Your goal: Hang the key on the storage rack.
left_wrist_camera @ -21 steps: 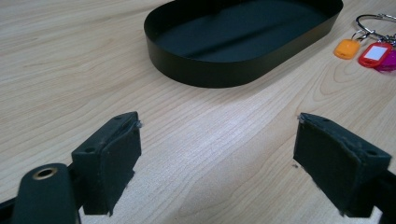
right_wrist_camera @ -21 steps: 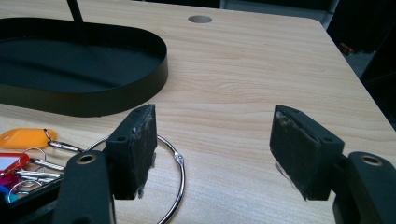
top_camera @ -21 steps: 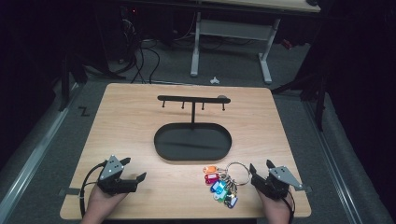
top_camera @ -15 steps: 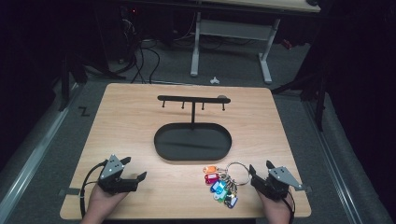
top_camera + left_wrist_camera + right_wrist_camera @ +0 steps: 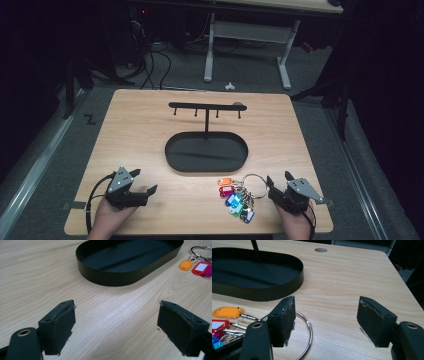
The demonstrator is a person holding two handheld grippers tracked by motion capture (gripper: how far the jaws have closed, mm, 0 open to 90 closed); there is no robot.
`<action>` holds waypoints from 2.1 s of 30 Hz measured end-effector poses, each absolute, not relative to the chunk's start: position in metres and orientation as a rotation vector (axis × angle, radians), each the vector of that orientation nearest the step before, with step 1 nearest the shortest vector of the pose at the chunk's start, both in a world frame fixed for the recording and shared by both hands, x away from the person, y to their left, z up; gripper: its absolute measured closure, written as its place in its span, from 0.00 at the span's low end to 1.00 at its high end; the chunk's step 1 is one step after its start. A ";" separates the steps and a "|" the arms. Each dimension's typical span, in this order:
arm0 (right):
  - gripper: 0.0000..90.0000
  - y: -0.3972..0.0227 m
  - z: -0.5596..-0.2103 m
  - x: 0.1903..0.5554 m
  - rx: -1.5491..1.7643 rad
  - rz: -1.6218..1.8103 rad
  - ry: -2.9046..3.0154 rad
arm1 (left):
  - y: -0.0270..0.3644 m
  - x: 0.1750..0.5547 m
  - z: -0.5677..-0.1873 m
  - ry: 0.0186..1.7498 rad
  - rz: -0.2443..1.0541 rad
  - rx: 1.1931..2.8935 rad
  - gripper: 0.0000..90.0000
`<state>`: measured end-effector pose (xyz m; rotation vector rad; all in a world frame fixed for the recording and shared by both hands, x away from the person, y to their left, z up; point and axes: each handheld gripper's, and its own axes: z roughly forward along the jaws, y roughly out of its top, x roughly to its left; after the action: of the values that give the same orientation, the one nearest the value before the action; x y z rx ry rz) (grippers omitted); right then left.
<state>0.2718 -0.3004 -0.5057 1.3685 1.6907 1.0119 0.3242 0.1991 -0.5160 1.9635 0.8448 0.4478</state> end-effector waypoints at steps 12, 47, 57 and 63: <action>0.35 -0.305 -0.493 0.275 1.395 0.951 1.810 | 0.203 0.324 -0.516 0.857 0.440 1.959 0.17; 0.37 -0.295 -0.469 0.327 1.478 0.395 2.428 | 0.199 0.323 -0.518 0.839 0.404 1.981 0.17; 0.35 -0.275 -0.465 0.345 1.445 0.224 2.572 | 0.199 0.323 -0.517 0.837 0.400 1.976 0.17; 0.39 -0.266 -0.468 0.354 1.425 0.162 2.619 | 0.199 0.323 -0.518 0.832 0.395 1.984 0.17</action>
<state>0.3536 -0.2664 -0.4679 1.4254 2.6191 0.1616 0.3231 0.1987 -0.5180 1.9838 0.8319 0.3948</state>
